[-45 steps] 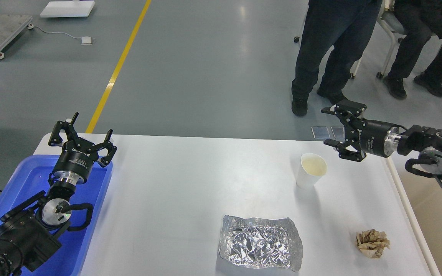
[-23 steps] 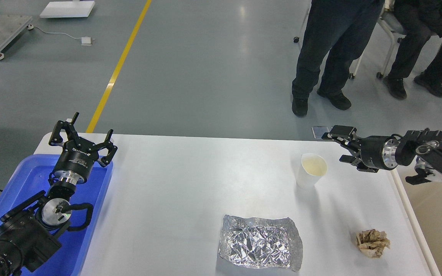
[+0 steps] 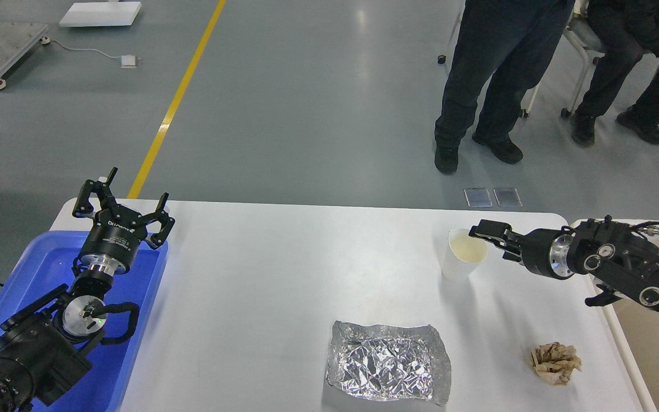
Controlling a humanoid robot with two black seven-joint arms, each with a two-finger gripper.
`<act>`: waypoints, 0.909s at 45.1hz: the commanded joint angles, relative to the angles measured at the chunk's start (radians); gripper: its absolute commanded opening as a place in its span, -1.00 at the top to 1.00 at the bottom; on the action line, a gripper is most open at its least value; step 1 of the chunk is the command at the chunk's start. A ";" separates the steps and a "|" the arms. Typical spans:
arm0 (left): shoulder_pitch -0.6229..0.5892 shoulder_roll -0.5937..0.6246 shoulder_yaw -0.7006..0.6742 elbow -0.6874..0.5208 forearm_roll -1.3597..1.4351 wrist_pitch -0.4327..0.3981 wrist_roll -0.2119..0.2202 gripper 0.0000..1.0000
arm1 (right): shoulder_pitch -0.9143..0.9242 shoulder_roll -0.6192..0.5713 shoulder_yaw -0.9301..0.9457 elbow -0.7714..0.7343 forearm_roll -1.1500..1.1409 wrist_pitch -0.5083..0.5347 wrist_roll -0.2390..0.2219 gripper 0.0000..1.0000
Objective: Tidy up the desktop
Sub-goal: 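Swing the open right gripper toward the white paper cup, then close the right gripper on the rim of the white paper cup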
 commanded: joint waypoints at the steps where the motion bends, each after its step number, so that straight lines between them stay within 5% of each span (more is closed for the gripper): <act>1: -0.001 0.000 0.000 0.000 0.000 0.000 0.000 -1.00 | -0.006 0.024 -0.055 0.002 -0.010 -0.063 0.016 -1.00; 28: -0.001 0.000 0.000 0.000 0.000 0.000 0.000 -1.00 | -0.006 0.073 -0.144 -0.009 -0.041 -0.172 0.032 -0.98; 41: -0.001 0.000 0.000 0.000 0.000 0.000 0.000 -1.00 | -0.013 0.096 -0.176 -0.021 -0.085 -0.203 0.038 -0.76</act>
